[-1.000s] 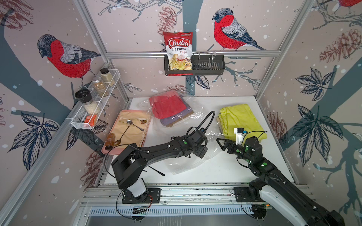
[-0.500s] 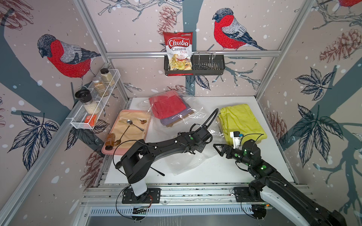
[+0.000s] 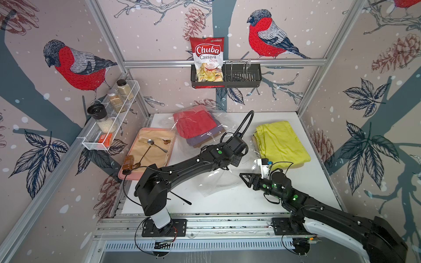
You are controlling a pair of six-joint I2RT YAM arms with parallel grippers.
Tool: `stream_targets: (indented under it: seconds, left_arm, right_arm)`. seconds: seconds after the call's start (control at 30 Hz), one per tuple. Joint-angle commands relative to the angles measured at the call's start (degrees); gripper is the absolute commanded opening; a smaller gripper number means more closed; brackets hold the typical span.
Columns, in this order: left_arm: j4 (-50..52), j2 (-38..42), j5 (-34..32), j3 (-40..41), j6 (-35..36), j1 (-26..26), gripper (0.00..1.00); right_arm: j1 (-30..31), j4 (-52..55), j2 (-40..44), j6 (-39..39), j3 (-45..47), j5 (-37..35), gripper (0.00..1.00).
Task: Take the trousers out of the vacuum bag
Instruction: Open the vacuum bag at the center of the board.
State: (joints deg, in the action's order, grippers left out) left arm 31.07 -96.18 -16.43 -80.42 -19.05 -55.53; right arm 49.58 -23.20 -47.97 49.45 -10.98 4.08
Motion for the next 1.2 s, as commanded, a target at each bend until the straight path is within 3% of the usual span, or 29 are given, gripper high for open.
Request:
stream_targets:
  seconds: [0.0,0.23,0.6,0.83,1.17]
  left_arm:
    - [1.7,1.1,0.2,-1.0,0.2,0.3,0.00]
    - [3.1,1.5,-0.8,-3.7,-0.2,1.6,0.00]
    - [1.9,5.4,-2.1,-3.8,-0.2,1.8,0.00]
    - [1.0,7.3,-1.6,-4.2,-0.4,2.0,0.00]
    - [-0.3,10.3,2.9,-3.3,-1.9,-0.1,0.00]
  right_arm:
    - [2.1,-9.4,-3.6,1.8,-0.7,-8.4,0.58]
    - [6.9,-18.4,-18.3,1.6,-5.9,-11.8,0.50]
    - [9.1,-33.8,-41.9,9.3,-16.2,-7.7,0.39]
    - [9.5,-36.7,-49.5,12.1,-20.7,-7.1,0.37]
    - [5.2,-43.1,-57.0,19.1,-26.1,-4.7,0.36]
